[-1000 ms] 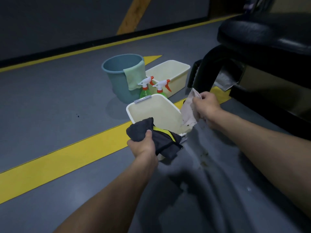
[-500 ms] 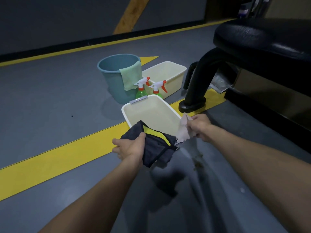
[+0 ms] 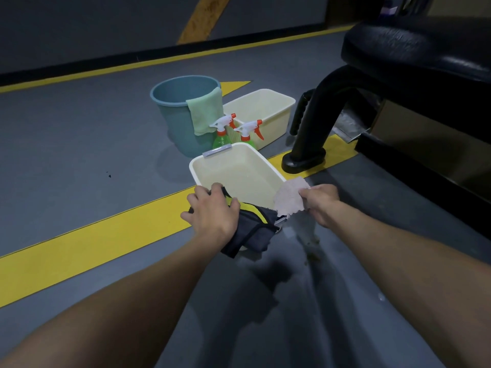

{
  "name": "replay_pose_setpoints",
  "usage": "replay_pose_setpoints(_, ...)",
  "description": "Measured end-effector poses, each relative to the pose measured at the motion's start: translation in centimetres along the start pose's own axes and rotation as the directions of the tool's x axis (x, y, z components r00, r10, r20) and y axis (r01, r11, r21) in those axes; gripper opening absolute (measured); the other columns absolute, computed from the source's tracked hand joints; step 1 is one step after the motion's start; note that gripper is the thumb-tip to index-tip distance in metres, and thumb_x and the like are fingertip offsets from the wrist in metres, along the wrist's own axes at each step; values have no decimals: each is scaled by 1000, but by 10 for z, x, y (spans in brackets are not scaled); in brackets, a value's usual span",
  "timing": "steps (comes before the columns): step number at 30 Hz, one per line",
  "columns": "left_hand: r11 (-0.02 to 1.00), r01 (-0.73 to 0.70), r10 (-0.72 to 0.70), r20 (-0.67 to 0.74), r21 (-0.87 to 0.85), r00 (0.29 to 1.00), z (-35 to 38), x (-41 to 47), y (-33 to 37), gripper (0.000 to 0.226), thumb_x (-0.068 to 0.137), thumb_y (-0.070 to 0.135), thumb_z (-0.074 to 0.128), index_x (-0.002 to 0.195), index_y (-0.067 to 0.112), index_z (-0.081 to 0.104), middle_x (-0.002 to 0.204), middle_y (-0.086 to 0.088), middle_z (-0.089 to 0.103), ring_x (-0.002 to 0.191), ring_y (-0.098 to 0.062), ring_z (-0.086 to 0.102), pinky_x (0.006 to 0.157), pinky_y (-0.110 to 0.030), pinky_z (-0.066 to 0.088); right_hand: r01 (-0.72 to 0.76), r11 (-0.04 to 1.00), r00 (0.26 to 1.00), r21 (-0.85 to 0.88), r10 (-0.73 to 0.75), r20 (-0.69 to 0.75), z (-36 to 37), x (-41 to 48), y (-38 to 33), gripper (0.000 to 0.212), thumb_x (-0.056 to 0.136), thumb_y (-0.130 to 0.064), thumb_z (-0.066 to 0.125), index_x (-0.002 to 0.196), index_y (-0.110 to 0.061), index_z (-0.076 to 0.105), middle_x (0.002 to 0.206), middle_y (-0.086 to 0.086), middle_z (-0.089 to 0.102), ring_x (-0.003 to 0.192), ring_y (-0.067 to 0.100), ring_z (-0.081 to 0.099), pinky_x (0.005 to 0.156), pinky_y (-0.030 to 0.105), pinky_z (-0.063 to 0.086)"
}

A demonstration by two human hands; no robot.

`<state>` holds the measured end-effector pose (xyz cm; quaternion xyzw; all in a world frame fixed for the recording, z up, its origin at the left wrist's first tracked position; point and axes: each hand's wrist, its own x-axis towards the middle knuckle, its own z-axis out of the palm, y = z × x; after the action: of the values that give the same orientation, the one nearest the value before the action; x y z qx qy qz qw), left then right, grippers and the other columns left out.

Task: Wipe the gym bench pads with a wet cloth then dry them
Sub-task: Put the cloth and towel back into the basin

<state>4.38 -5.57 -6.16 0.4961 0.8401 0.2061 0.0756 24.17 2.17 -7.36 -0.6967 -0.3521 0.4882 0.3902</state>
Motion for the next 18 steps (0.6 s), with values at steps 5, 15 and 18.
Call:
replay_pose_setpoints(5, 987, -69, 78, -57, 148, 995, 4, 15, 12, 28, 97, 36, 46, 120, 23, 54, 118, -8, 47, 113, -29, 40, 85, -47, 29, -33, 996, 996, -84, 40, 77, 1, -1, -3, 13, 89, -5, 60, 78, -7, 54, 82, 15, 59, 74, 30, 56, 70, 46, 59)
replay_pose_setpoints(15, 943, -120, 100, 82, 311, 992, 3, 22, 17, 32, 100, 33, 32, 118, 17, 52, 120, -9, 49, 115, -32, 42, 93, -53, 30, 61, 956, 997, -288, -46, 59, -6, -4, 2, 31, 79, -31, 64, 100, -13, 52, 97, 10, 61, 91, 30, 58, 82, 40, 52)
replay_pose_setpoints(18, 944, -128, 103, 100, 304, 990, -1, 20, 15, 34, 100, 34, 30, 120, 16, 50, 122, -10, 48, 116, -32, 42, 92, -53, 29, 90, 934, 993, -346, -60, 97, -6, 1, 3, 56, 62, -41, 66, 110, -23, 45, 112, 15, 64, 100, 36, 62, 90, 47, 54)
